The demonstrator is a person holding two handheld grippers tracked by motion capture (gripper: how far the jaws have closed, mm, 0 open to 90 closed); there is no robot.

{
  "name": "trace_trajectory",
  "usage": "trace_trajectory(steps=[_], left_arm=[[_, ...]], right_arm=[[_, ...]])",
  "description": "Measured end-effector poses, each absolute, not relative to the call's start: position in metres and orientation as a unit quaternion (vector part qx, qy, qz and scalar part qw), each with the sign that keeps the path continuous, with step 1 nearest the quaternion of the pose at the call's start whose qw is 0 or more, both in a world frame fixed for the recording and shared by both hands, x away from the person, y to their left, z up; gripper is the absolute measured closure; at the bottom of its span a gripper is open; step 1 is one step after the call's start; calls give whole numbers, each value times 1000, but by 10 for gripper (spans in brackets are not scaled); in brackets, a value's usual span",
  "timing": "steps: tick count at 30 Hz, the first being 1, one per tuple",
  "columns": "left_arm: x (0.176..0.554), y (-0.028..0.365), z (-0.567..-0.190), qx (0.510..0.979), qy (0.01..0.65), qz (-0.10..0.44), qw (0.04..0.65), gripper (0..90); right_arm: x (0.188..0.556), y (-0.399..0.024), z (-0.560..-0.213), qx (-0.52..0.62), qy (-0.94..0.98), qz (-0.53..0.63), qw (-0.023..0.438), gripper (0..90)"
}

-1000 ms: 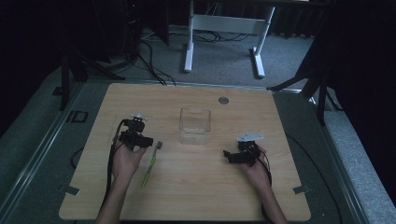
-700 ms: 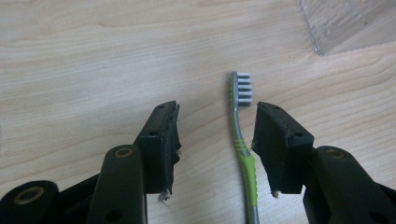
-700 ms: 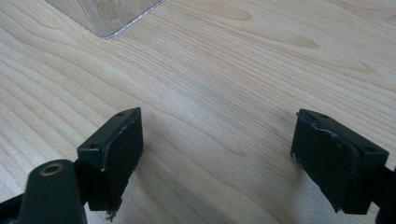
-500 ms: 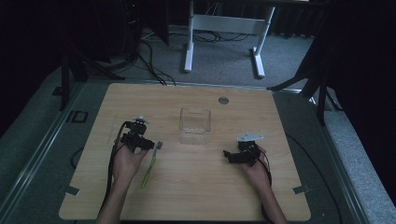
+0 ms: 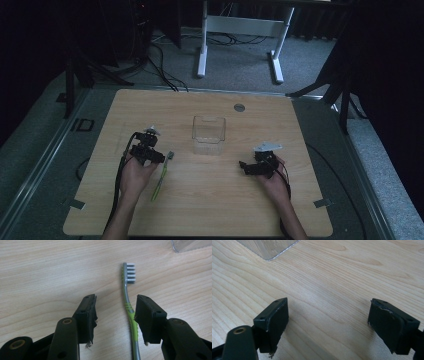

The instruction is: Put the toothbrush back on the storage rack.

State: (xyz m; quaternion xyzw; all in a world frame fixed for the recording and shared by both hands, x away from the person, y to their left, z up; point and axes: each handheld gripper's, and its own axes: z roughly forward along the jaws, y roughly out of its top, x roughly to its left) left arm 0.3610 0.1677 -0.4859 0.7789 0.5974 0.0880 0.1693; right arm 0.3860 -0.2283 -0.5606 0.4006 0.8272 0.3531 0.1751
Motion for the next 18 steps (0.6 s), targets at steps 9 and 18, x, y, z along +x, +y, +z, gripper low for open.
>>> trace_trajectory(steps=[9, 18], left_arm=[[359, 165, -491, 786, 592, 71, 164, 520], [356, 164, -495, 789, 591, 67, 154, 521]], right_arm=[[386, -228, -561, 401, 827, 353, 175, 167], [386, -228, -561, 401, 827, 353, 175, 167]])
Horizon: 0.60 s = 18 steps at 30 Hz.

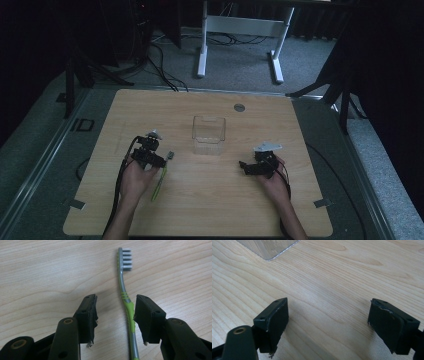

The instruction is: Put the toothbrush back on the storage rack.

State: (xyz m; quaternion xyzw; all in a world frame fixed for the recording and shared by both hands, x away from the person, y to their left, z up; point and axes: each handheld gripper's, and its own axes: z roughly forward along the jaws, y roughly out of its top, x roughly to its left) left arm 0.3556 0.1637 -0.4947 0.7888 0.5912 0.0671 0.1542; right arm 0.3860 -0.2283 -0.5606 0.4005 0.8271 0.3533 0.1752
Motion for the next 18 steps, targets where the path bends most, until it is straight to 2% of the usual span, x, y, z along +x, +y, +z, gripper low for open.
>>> trace_trajectory(steps=[18], left_arm=[[351, 153, -502, 801, 580, 54, 136, 572]], right_arm=[[386, -228, -561, 400, 827, 353, 175, 167]])
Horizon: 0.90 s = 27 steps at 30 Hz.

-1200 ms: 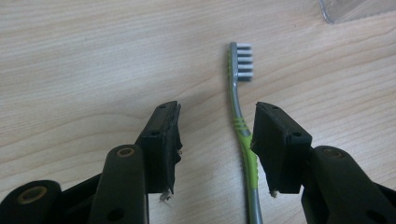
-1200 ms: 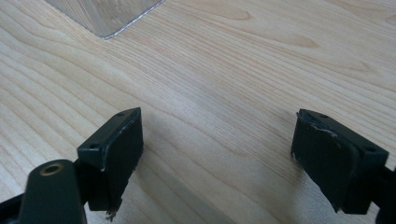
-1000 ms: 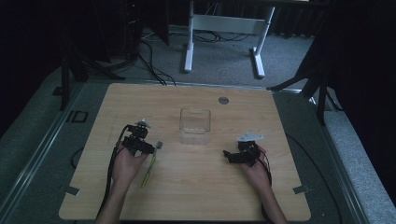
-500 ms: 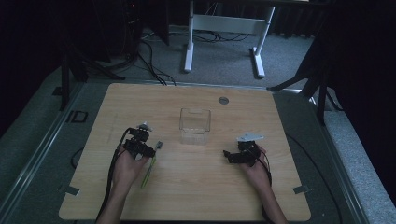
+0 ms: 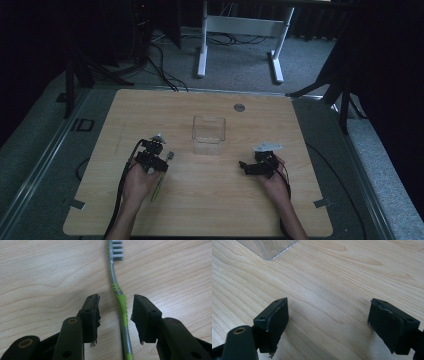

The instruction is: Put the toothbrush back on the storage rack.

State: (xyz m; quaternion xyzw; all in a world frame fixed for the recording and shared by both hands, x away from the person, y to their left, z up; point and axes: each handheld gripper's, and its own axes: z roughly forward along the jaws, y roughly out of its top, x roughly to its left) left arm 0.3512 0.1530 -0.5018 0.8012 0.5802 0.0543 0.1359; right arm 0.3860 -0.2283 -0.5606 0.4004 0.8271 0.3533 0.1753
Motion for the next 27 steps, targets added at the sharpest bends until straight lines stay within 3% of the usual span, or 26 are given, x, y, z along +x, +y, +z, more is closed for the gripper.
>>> trace_trajectory(steps=[27], left_arm=[[355, 143, -515, 814, 571, 37, 101, 710]], right_arm=[[386, -228, -561, 400, 827, 353, 175, 167]])
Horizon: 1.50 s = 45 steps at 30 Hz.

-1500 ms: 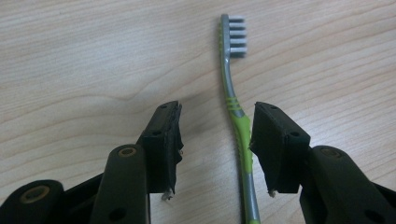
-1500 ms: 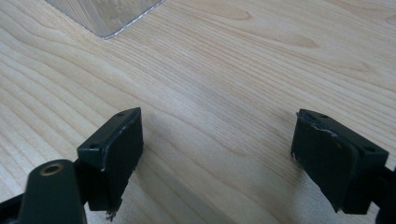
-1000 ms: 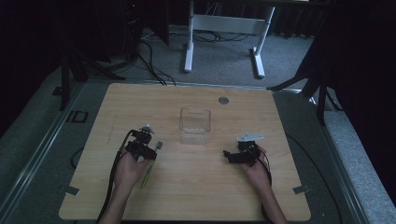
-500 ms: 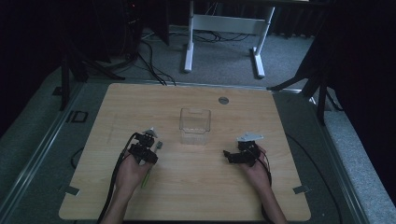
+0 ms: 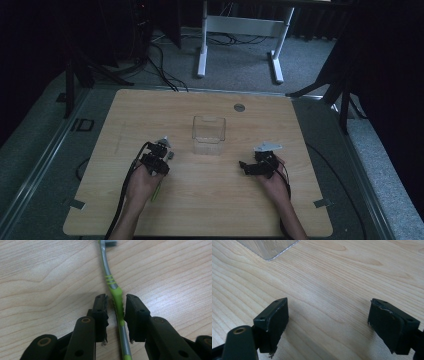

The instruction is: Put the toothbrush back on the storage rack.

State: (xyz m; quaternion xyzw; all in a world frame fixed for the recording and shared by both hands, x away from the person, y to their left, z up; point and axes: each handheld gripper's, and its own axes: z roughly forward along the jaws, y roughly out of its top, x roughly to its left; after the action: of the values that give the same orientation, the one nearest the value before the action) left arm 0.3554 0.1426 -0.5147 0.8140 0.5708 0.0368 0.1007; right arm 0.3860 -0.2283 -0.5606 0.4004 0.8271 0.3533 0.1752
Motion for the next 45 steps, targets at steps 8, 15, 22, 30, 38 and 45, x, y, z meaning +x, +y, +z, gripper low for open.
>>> trace_trajectory(steps=[8, 15, 22, 30, 38, 45], left_arm=[[356, 142, -517, 812, 575, 30, 99, 729], [356, 141, -519, 810, 578, 26, 97, 749], [356, 140, -519, 809, 579, 29, 93, 769], [353, 139, -520, 810, 579, 39, 91, 799], [354, 141, -519, 813, 574, 37, 89, 807], [352, 145, -513, 813, 572, 47, 101, 808]], right_arm=[[386, -228, -561, 400, 827, 353, 175, 167], [386, -228, -561, 400, 827, 353, 175, 167], [386, -228, -561, 400, 827, 353, 175, 167], [386, -228, -561, 400, 827, 353, 175, 167], [386, -228, -561, 400, 827, 353, 175, 167], [386, -228, -561, 400, 827, 353, 175, 167]])
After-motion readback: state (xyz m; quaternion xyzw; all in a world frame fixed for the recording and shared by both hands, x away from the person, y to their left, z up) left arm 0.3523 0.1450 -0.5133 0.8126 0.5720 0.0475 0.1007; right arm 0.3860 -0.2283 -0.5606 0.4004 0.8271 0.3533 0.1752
